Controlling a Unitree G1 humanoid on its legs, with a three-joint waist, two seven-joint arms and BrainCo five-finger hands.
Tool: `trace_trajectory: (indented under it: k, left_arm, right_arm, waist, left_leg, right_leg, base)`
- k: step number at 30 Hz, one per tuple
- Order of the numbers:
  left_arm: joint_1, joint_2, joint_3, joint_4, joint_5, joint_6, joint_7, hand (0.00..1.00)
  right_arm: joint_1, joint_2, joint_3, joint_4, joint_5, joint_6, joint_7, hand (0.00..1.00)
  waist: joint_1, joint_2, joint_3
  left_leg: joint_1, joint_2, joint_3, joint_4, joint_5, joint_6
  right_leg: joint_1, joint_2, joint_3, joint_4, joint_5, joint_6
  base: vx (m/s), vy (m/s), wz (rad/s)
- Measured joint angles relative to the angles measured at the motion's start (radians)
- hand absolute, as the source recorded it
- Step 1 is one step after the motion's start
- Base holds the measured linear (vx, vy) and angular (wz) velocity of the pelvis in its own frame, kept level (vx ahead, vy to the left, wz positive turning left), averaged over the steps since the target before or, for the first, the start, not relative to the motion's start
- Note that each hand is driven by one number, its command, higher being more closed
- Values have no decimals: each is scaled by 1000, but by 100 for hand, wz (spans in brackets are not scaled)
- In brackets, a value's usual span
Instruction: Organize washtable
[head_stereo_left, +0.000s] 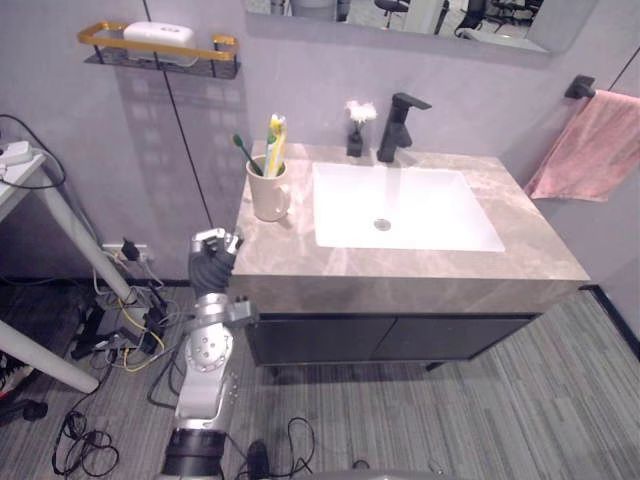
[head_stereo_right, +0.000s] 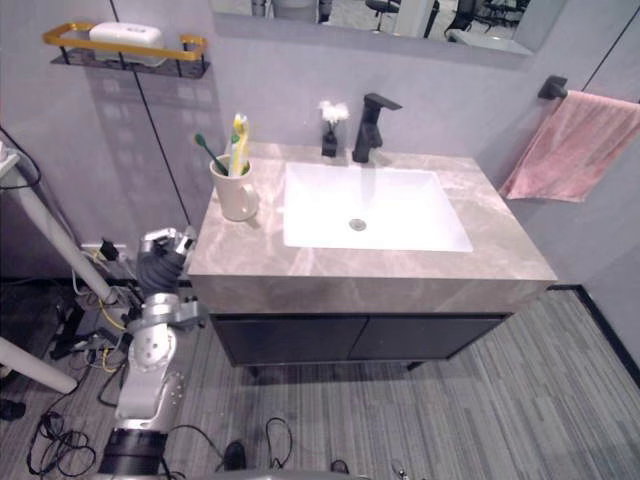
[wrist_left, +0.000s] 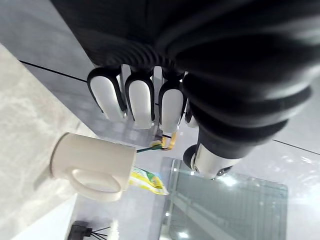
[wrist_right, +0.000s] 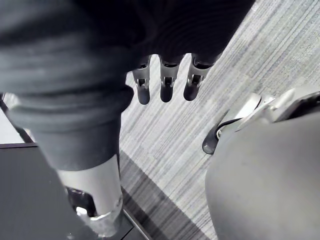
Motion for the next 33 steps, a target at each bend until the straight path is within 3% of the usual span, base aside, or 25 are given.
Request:
trace_trajectory:
  k: [9, 21, 33]
  left_arm:
    - [-71, 34, -3, 80, 61, 13, 22, 100]
    - [-226, 101, 17, 200, 78, 19, 66, 100]
    - [-284, 96, 32, 219, 78, 7, 83, 100]
  right_arm:
    - [-19, -9, 0, -19, 0, -3, -2, 0]
    - [-96, -8, -1, 13, -7, -3, -3, 0]
    - [-124, -33, -2, 22, -40, -3, -4, 0]
  waist:
    - [-1, 14, 38]
    - [-24, -9, 95]
    - [-28, -25, 140]
  left_leg:
    - [-19, -18, 1, 0, -10, 4]
    - [-24, -18, -8, 1, -28, -6]
    - [-19, -19, -11, 1, -43, -17]
  right_leg:
    - [-16, -16, -2, -7, -10, -22]
    - [-13, -14, -7, -21, -13, -48]
    - [0, -15, -20, -35, -19, -61]
  base:
    - [12, 23, 1]
    - [84, -5, -1]
    - [23, -8, 2]
